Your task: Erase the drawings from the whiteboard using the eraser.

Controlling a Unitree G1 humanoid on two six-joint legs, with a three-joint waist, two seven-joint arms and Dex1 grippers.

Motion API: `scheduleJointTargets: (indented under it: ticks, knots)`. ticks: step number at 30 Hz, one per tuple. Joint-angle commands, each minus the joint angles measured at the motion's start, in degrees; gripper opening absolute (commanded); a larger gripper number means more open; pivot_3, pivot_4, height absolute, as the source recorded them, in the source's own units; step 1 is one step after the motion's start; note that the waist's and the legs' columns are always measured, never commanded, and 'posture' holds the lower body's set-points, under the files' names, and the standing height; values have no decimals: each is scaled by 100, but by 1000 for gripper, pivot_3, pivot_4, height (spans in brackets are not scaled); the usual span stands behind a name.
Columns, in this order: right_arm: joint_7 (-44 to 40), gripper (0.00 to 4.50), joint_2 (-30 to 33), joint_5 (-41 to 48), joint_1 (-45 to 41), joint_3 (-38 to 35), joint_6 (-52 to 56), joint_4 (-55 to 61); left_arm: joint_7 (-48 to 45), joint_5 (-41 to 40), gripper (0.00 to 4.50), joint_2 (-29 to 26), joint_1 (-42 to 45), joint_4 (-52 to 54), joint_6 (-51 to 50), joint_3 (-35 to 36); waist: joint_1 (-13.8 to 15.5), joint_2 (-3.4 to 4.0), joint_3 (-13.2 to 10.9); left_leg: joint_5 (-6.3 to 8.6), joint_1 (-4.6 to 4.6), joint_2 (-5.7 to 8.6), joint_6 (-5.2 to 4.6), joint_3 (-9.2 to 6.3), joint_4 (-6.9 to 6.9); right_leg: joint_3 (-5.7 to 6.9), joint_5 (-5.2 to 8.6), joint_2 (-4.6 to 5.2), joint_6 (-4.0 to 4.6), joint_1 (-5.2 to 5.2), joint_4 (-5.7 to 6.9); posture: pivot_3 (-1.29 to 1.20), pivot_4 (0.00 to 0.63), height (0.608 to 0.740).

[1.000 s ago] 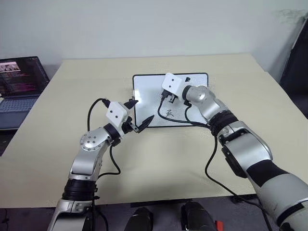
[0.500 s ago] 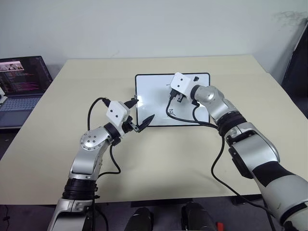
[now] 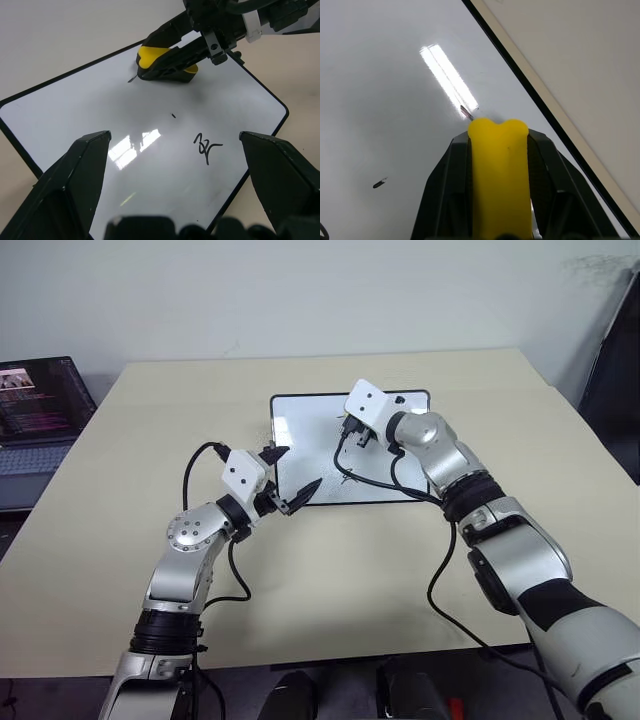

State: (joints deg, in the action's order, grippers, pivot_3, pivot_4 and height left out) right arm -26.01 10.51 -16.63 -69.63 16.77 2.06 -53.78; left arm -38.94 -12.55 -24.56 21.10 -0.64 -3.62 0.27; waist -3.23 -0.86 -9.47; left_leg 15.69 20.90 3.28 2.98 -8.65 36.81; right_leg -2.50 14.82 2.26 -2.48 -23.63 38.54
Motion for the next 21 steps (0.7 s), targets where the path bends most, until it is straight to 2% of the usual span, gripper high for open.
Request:
scheduleJointTargets:
  ticks: [1,13,21]
  knots:
    - [106,1126,-72,95,-333,-177,-3,26,13,13,4500,-36,89,110,59,46,-8,1,-1,0,1,0,0,2,0,-1,0,0,0,-2,0,0,150,740]
    - [639,1126,-398,-87,-710,-136,-371,-1069,69,24,4500,-65,52,162,48,95,-9,1,-3,0,6,-1,0,7,-8,-5,0,0,0,-11,0,0,150,740]
    - [726,1126,-499,-317,-644,47,-491,-1391,176,26,4500,-113,-73,320,16,142,-20,1,-3,0,-1,-1,-1,11,-6,-7,0,-1,0,-9,9,0,150,740]
